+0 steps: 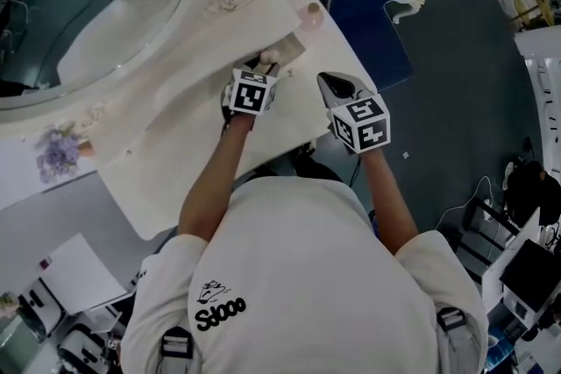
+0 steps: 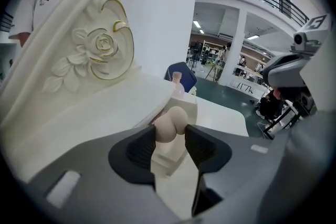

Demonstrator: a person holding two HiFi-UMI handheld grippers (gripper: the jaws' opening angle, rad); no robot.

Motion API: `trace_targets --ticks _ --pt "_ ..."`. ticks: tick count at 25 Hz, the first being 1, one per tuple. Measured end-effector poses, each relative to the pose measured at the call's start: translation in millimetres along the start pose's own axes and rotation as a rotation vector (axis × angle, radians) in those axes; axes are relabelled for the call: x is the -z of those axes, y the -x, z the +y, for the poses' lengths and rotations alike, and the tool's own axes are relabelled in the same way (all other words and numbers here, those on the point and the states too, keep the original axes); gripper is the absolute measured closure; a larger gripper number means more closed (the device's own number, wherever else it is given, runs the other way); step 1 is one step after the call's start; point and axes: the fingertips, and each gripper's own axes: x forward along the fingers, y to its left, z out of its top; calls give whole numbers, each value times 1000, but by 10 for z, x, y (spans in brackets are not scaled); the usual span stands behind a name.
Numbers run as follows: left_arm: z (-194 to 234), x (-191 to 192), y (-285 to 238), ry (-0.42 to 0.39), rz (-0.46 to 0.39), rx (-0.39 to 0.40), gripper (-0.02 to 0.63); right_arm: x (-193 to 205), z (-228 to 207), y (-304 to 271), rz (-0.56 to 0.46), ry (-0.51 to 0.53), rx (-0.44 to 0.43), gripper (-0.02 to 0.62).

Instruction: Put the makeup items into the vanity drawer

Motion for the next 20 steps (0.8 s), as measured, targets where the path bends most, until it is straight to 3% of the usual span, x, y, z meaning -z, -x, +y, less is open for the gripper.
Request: trace_targets --ticks 4,14,17,20 --pt "-81 1 -121 21 18 36 389 89 -72 50 10 -17 13 592" --pt "19 13 -11 70 -12 30 297 98 -57 75 12 15 1 592" --pt "91 -42 138 81 -65 13 299 35 -19 52 2 31 -12 592" --pt "191 -114 340 55 -117 -19 343 -66 38 24 -9 76 -18 592"
